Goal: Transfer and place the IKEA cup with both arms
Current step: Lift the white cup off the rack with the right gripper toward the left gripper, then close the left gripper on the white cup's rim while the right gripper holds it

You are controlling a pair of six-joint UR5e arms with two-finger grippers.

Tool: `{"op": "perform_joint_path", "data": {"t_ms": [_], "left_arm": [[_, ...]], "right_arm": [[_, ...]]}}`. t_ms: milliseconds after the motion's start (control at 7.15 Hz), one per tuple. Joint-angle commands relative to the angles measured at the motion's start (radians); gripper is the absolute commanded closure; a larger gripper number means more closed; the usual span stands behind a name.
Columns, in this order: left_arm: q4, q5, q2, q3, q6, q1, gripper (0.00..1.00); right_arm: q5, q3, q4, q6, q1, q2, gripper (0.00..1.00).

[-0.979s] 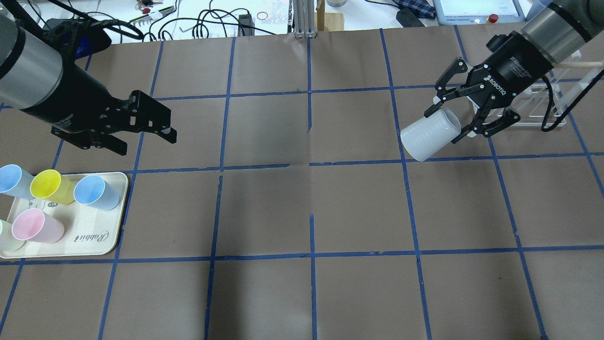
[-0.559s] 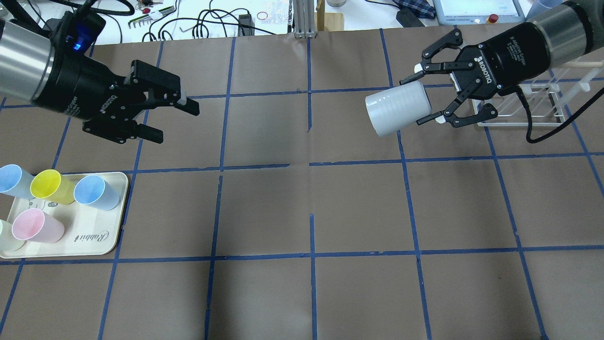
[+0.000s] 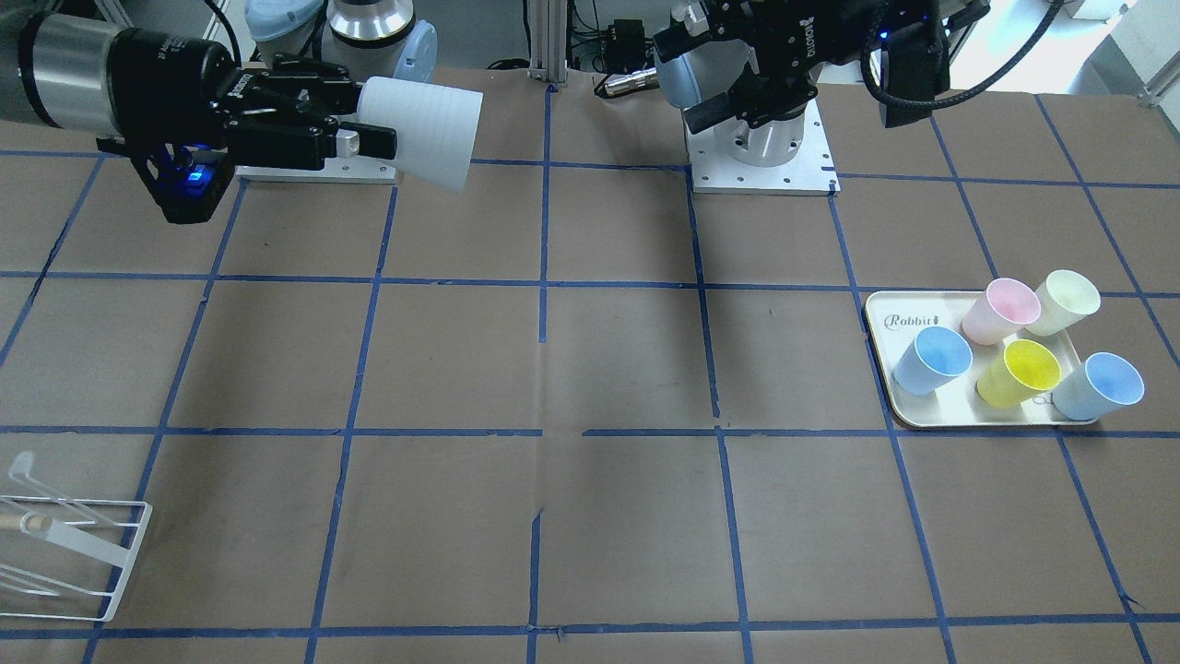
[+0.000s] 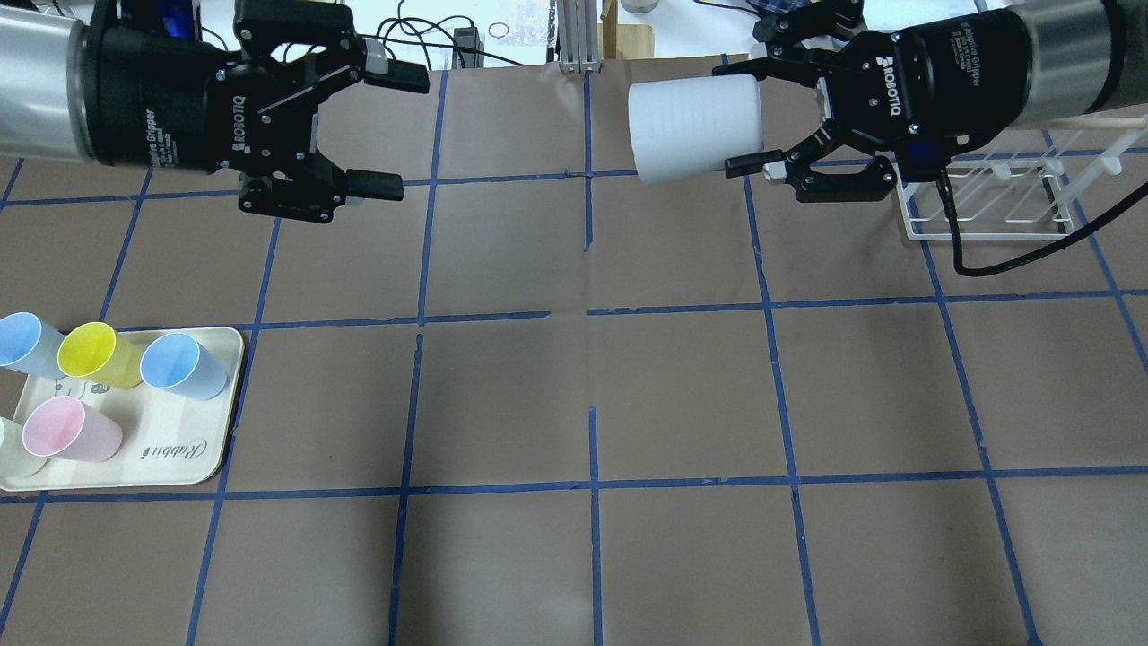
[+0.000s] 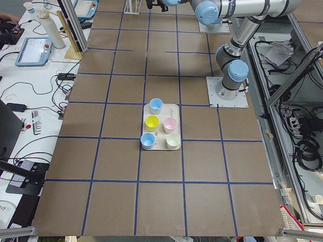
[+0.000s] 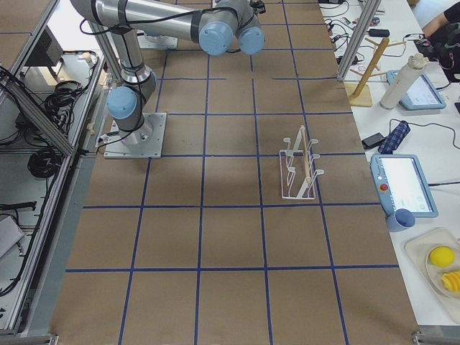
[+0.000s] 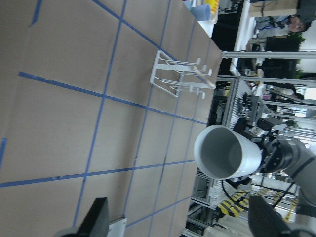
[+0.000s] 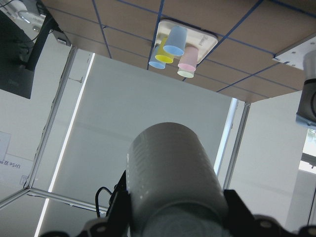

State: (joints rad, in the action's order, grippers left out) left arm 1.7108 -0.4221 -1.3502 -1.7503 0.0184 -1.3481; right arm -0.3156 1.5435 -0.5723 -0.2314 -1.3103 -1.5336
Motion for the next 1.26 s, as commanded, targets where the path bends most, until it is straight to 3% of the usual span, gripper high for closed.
{"op": "perform_joint_path", "data": {"t_ms": [0, 280, 839, 979, 1119], "left_arm": [[-0.019, 0.127, -0.003, 0.003, 0.005, -0.028, 0.0], [-0.161, 0.181, -0.009, 0.002, 0.003, -0.029, 0.0], [-0.171, 0.207, -0.004, -0.046, -0.015, -0.037, 0.0], [-0.171, 0.207, -0.006, -0.048, -0.014, -0.055, 0.08], [-0.171, 0.207, -0.006, -0.049, -0.012, -0.066, 0.32]], "right_arm": [[0.142, 0.001, 0.049, 0.0, -0.087, -0.008, 0.5], [0.222, 0.004, 0.048, -0.003, -0.17, 0.0, 0.5], [0.273, 0.006, 0.04, -0.003, -0.224, 0.0, 0.49], [0.273, 0.006, 0.04, -0.003, -0.231, 0.0, 0.48], [0.273, 0.006, 0.037, -0.002, -0.242, 0.001, 0.47]]}}
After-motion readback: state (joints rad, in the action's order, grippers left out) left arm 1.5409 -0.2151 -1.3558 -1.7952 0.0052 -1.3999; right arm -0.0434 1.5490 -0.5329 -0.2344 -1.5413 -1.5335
